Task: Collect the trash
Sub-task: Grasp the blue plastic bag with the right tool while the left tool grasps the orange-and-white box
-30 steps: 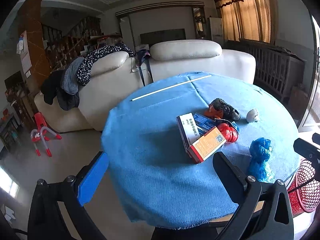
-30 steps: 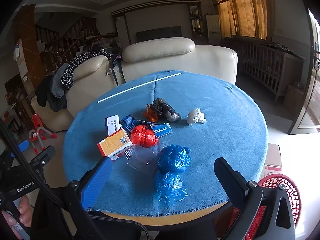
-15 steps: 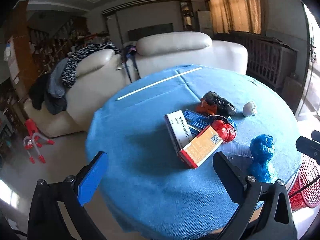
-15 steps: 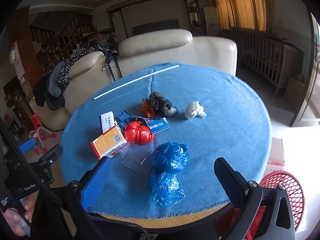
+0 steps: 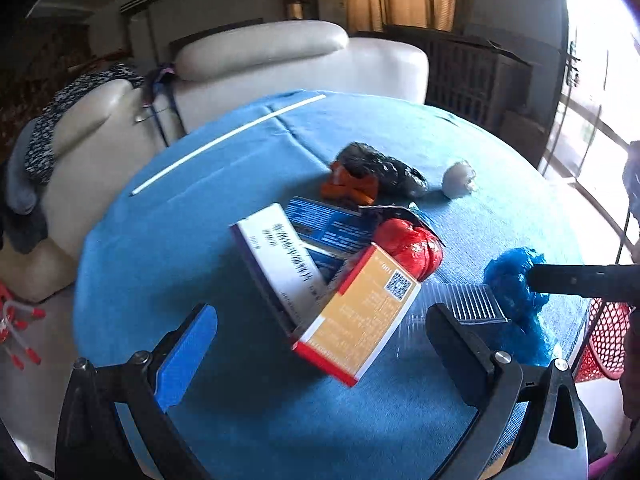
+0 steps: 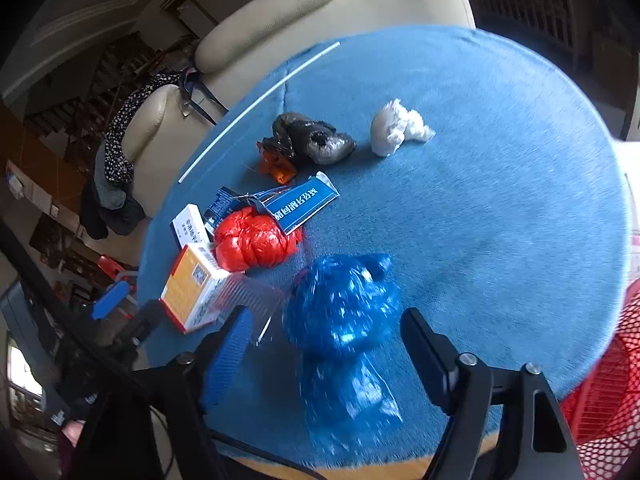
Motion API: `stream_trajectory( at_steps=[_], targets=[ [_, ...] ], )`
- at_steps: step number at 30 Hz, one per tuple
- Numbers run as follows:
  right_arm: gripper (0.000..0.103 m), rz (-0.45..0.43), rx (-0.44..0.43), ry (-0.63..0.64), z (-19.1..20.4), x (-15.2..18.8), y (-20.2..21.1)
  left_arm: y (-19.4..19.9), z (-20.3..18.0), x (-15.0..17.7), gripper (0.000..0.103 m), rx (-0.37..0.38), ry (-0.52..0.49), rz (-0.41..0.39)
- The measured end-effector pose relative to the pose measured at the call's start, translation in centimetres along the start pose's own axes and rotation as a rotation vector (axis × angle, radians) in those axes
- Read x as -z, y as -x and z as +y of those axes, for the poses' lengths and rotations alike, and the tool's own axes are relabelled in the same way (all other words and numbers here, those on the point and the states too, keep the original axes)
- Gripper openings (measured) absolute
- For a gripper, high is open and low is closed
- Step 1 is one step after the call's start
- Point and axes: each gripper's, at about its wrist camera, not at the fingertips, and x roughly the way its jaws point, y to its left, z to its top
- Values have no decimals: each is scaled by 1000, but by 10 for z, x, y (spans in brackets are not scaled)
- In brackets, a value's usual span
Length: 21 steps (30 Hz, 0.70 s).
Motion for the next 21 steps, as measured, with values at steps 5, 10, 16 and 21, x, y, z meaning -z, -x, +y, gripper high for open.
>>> stream_trajectory(
  at_steps=[5,10,16,21],
  targets=[
    [64,66,-23,-29,-2,-8,-26,-19,0,-2,96,42,4,34],
    [59,53,-74,-52,-9,-8,-29,-33,1,-3,66,95,19,58],
    [59,-9,-95,-40,-16,-3,-6,-31,-3,-3,50,51,10,39],
    [59,-84,-107,-45,-31,2,24,-17,5,-1,12,68,77,3]
  ],
)
